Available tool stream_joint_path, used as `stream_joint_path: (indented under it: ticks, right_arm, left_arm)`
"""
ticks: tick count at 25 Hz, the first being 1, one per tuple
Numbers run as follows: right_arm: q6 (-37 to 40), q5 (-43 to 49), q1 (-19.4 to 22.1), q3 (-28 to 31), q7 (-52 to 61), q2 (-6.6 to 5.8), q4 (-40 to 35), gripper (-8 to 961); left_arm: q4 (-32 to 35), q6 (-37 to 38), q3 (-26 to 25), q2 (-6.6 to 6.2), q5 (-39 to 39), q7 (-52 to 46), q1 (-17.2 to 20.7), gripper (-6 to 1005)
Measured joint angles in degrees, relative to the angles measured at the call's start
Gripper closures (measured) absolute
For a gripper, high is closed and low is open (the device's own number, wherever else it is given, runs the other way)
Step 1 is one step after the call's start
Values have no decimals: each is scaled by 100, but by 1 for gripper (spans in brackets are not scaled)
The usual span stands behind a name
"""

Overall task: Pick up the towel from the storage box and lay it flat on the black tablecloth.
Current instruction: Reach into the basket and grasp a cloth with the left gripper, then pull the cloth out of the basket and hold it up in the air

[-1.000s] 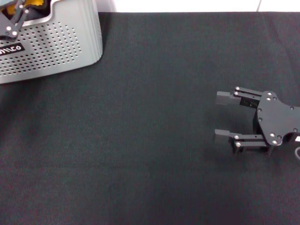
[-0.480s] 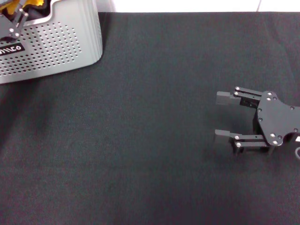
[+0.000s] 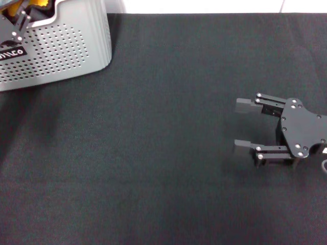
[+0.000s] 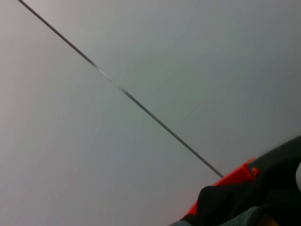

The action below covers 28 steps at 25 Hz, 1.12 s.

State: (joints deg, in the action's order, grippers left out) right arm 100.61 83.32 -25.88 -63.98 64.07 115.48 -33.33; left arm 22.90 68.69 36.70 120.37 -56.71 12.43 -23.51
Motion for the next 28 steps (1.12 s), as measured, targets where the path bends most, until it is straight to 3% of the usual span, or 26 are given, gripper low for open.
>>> stream_joint_path:
  ticks: [5, 16, 21, 28]
  right_arm:
    - [2, -25, 14, 0, -9, 1, 7, 130]
    - [12, -36, 26, 0, -8, 7, -5, 130]
    - [47, -46, 36, 0, -10, 10, 7, 130]
    - [80, -175, 57, 0, -13, 10, 16, 130]
  left_arm:
    - [-15, -17, -5, 3, 59, 5, 17, 441]
    - [-344, 54, 12, 12, 336, 10, -144, 619]
    - [-526, 459, 13, 13, 788, -208, -192, 845]
    - [-469, 1403, 13, -5, 812, -1752, -88, 967]
